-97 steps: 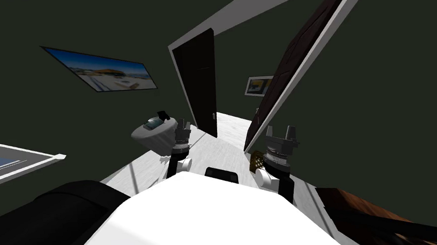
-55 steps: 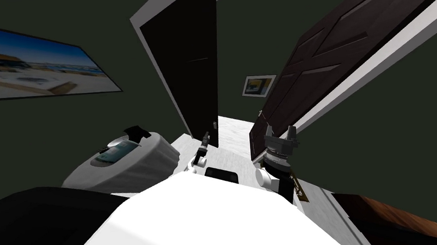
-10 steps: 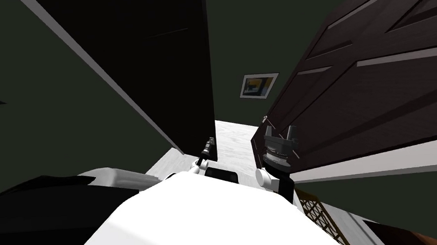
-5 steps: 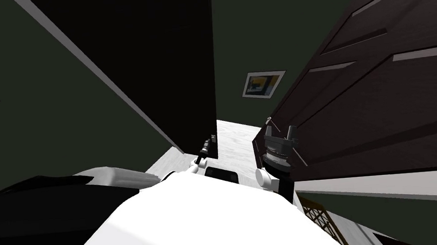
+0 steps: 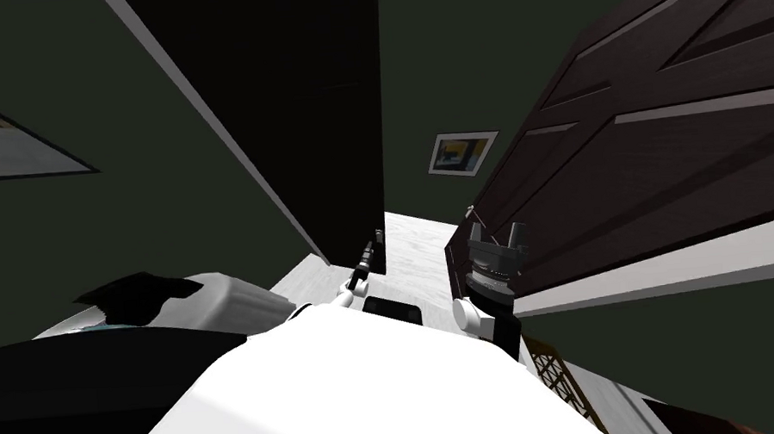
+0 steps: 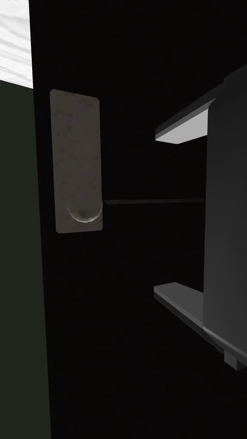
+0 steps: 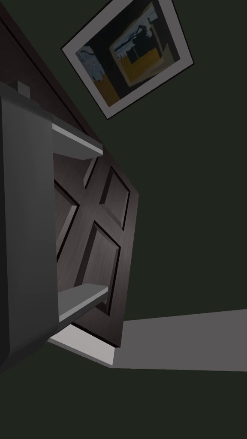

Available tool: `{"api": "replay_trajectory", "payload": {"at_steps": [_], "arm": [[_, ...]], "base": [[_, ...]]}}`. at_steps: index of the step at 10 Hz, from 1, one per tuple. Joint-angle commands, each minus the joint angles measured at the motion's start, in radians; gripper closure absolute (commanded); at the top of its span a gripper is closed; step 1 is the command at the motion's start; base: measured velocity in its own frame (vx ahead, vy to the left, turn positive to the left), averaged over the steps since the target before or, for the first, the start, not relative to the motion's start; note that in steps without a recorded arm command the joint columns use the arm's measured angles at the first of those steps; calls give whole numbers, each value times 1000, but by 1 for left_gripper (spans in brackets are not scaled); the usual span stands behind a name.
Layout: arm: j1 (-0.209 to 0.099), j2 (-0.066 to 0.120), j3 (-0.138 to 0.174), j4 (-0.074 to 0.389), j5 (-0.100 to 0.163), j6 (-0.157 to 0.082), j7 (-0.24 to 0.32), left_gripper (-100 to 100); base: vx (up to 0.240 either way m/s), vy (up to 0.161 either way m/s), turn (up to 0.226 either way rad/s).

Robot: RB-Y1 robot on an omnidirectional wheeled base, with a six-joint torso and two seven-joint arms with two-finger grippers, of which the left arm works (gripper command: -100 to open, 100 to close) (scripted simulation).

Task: Push the door open

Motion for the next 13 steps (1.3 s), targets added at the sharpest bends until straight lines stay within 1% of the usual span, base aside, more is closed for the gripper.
{"api": "replay_trajectory", "payload": {"at_steps": [1,2,3,5,6,9,11,12,13], "arm": [[-8,-21,3,7,3,4,2,-100],[-1,-11,1,-6,2,9,1,-100],[1,0,3,-5,4,7,0,-100],[2,8,5,-3,5,2,-1,-100],[3,11,6,-2,7,-1,-1,-100],[5,8,10,1,10,-10,-3,-100],[7,-4,13,3,12,-16,-5,-100],[10,0,12,-2,11,-12,-4,-100],[10,0,12,-2,11,-12,-4,100]], "base": [[-214,-74,54],[-93,-28,9],[86,-34,-36],[193,-32,-20],[205,34,-23],[215,10,-27],[197,-11,-29],[74,-16,16],[-16,2,-11]]}}
